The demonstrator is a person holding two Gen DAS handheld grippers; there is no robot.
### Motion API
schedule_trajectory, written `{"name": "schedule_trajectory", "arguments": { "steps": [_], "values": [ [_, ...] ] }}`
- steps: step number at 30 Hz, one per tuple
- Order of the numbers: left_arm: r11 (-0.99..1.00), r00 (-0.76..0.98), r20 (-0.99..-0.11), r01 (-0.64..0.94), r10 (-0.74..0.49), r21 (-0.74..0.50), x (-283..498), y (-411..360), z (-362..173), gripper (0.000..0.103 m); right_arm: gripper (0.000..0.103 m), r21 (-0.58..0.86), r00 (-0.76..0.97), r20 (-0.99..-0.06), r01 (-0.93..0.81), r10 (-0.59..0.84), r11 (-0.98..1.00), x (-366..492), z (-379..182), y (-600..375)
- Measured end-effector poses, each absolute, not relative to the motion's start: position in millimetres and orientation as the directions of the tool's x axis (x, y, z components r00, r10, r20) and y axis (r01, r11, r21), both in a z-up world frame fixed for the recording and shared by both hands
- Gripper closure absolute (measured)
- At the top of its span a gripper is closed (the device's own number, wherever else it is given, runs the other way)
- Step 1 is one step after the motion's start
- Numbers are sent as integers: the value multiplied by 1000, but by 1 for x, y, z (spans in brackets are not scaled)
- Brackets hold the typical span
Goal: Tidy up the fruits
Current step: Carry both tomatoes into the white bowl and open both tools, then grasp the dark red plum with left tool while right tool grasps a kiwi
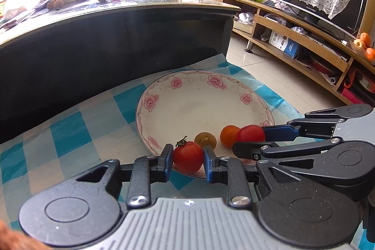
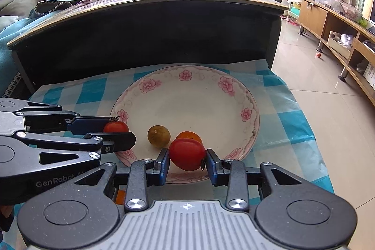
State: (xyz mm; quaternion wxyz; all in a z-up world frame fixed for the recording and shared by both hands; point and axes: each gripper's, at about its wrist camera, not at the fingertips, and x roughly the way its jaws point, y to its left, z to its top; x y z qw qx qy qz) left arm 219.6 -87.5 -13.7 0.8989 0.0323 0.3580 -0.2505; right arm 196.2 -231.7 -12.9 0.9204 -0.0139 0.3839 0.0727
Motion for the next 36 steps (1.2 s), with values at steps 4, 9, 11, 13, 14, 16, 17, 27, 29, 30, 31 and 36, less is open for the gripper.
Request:
{"name": "schedule_trajectory", "arguments": {
  "steps": [4, 9, 11, 13, 14, 16, 17, 27, 29, 30, 31, 36],
  "values": [
    [873, 623, -657, 473, -425, -116, 219, -88, -15, 67, 72, 27, 698, -706, -145, 122, 989, 196, -14, -232],
    [876, 631, -653, 471, -418, -105, 219, -88, -13, 65, 72, 32, 699, -705, -142, 123, 989, 196, -13, -232],
    [877, 632, -653, 469, -417, -106, 219, -88, -13, 65, 71, 31, 701, -703, -141, 122, 989, 196, -13, -232],
    [876, 632, -652, 469, -419, -109, 219, -87, -12, 64, 71, 33, 702, -701, -141, 124, 989, 196, -12, -232],
    [876, 633, -651, 469, -419, -108, 219, -87, -12, 64, 71, 33, 704, -700, -141, 124, 989, 195, -12, -233],
    [877, 636, -650, 469, -416, -103, 218, -86, -10, 63, 70, 30, 709, -694, -145, 125, 989, 193, -11, -233],
    [878, 637, -650, 469, -414, -99, 217, -86, -10, 63, 70, 26, 713, -690, -147, 124, 989, 192, -10, -233],
    [882, 641, -656, 463, -399, -85, 208, -76, -3, 61, 68, 32, 723, -675, -166, 143, 986, 178, -6, -242],
    [884, 640, -657, 459, -399, -90, 206, -72, -1, 60, 68, 38, 724, -673, -171, 151, 985, 175, -4, -242],
    [884, 641, -655, 458, -399, -90, 205, -71, 0, 60, 68, 42, 726, -669, -174, 157, 984, 174, -3, -241],
    [884, 642, -655, 458, -399, -89, 203, -68, 1, 60, 68, 46, 727, -666, -180, 164, 983, 172, -1, -241],
    [891, 639, -666, 446, -385, -87, 193, -51, 1, 60, 66, 53, 716, -669, -218, 197, 975, 163, 0, -234]
  ]
}}
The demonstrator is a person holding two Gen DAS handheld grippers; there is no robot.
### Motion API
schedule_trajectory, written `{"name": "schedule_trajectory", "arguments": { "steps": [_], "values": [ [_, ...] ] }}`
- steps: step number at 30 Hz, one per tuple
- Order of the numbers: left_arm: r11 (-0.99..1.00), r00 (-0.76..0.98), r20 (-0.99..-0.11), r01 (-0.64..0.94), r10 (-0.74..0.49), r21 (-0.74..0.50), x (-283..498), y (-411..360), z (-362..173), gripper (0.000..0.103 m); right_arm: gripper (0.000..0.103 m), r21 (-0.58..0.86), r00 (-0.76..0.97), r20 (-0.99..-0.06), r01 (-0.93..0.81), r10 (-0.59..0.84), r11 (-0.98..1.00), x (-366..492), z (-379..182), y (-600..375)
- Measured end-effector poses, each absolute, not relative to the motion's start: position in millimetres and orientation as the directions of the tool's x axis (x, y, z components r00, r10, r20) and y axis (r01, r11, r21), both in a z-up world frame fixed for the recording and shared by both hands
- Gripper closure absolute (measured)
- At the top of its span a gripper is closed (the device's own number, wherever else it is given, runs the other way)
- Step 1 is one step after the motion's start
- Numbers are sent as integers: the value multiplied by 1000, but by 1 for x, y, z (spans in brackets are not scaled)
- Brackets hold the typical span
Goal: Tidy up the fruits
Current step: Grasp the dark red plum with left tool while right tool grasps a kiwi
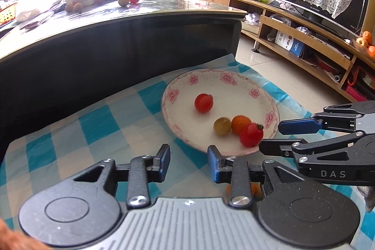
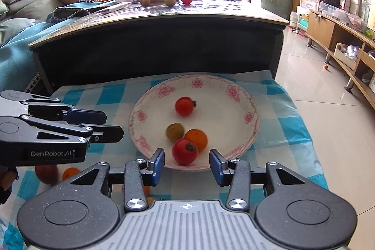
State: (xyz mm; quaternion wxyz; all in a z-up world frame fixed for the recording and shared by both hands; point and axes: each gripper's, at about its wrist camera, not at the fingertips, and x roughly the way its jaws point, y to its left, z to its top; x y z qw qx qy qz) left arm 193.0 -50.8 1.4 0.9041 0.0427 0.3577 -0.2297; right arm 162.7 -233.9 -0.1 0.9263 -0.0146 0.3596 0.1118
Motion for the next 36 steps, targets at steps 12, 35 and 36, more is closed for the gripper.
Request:
{"name": "schedule_trajectory", "arguments": {
  "steps": [12, 35, 36],
  "values": [
    [885, 598, -704, 456, -383, -93, 159, -12, 0, 59, 66, 46, 647, -721, -313, 249, 949, 138, -15, -211],
    [855, 556, -765, 519, -326, 13, 142, 30, -14, 52, 63, -4, 604, -761, -367, 235, 930, 139, -27, -200],
    [854, 546, -769, 520, -333, -1, 142, 31, -16, 50, 63, -3, 602, -763, -368, 235, 930, 139, -28, -199]
  ]
}}
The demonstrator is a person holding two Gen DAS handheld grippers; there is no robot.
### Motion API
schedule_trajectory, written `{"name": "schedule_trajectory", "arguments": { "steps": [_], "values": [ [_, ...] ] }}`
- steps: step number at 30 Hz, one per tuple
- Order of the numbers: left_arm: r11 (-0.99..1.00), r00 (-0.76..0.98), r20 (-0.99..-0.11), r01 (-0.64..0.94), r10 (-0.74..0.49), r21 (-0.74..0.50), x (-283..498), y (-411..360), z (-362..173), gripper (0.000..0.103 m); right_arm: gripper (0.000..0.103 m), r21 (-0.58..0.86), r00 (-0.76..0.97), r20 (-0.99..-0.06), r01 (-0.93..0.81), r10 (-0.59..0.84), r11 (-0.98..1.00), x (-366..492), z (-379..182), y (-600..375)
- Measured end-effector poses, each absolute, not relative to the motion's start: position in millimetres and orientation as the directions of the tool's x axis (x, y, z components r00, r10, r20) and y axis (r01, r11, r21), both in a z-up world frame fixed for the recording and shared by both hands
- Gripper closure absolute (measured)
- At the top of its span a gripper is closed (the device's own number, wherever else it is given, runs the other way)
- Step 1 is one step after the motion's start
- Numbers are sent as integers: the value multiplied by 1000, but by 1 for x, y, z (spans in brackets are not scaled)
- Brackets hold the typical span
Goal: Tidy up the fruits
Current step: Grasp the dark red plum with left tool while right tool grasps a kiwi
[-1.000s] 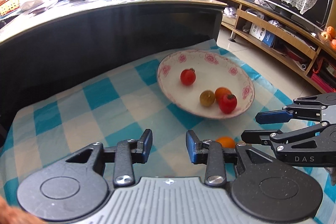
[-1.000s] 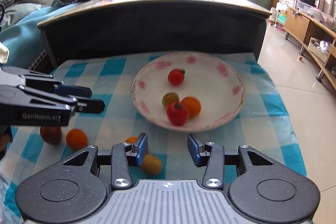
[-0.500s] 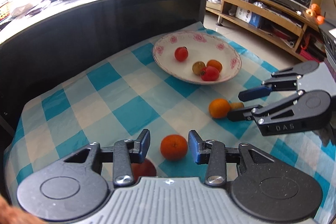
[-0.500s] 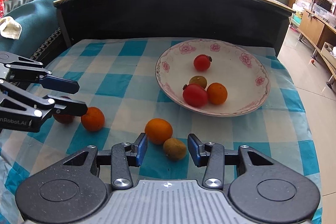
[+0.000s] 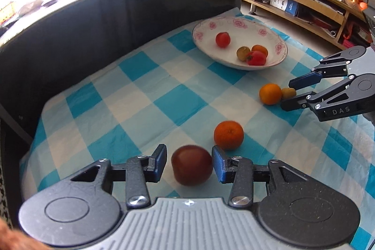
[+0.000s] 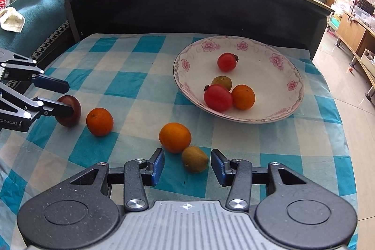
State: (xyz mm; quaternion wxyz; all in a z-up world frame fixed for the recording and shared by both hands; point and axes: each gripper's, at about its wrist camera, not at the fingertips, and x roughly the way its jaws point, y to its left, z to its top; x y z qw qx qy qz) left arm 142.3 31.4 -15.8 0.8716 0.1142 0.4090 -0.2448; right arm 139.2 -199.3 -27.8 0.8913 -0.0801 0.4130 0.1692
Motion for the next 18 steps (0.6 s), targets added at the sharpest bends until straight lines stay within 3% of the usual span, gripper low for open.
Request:
{"name": "schedule_trajectory", "arguments": {
  "steps": [18],
  "values": [
    [828, 478, -805, 560, -350, -28, 137, 15, -37, 47, 64, -39, 573, -789, -407, 222, 913, 139, -33, -190]
  ]
}}
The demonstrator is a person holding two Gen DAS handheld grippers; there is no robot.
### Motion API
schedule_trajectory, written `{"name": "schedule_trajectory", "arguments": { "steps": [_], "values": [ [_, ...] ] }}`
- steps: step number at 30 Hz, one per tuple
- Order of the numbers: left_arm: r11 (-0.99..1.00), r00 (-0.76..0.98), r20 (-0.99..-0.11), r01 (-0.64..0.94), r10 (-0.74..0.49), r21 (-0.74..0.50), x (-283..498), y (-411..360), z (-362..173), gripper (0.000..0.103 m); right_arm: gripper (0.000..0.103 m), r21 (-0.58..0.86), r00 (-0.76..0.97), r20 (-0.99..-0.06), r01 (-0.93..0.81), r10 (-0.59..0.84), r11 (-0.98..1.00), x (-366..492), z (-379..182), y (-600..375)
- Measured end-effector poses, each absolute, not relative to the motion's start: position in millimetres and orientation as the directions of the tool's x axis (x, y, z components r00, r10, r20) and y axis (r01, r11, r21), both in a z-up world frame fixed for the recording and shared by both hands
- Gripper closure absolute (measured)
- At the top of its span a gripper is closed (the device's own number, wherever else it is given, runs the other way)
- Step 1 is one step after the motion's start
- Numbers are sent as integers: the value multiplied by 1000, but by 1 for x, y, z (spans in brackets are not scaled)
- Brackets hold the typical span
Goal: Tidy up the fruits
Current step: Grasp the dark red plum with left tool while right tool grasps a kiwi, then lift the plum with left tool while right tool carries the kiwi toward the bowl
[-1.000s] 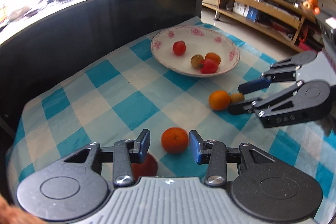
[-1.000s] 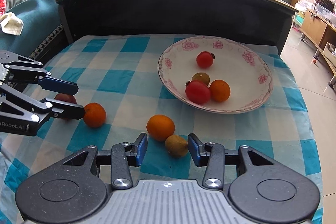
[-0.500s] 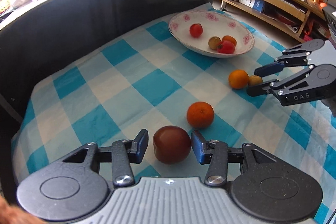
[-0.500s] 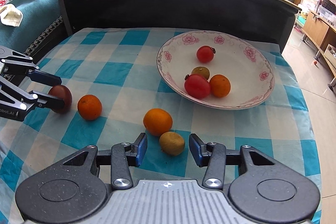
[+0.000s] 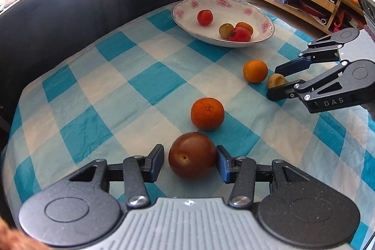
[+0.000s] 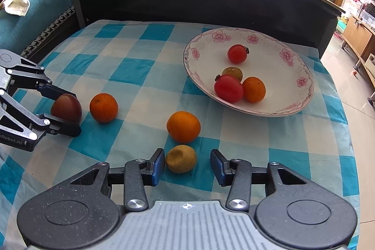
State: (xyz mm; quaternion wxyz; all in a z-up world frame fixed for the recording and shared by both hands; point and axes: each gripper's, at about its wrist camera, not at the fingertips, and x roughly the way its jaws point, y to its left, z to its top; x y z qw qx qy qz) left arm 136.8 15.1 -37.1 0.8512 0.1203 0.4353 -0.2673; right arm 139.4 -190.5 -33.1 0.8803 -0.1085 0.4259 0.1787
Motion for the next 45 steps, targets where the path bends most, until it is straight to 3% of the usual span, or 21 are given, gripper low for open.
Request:
{"name": "schedule_trajectory", "arguments": {
  "steps": [6, 11, 16, 45],
  "values": [
    [830, 497, -799, 557, -339, -6, 132, 13, -39, 47, 68, -71, 570, -796, -423, 204, 903, 135, -35, -184],
    [842, 495, -808, 540, -320, -2, 130, 11, -37, 50, 80, -81, 565, -802, -426, 195, 901, 134, -33, -180],
    [844, 491, -815, 536, -307, 5, 127, 11, -35, 55, 80, -79, 565, -804, -410, 185, 909, 133, -33, -179],
    [812, 555, -735, 584, -390, 10, 148, -58, 8, 56, 81, -4, 645, -728, -341, 231, 940, 124, 10, -196]
  ]
}}
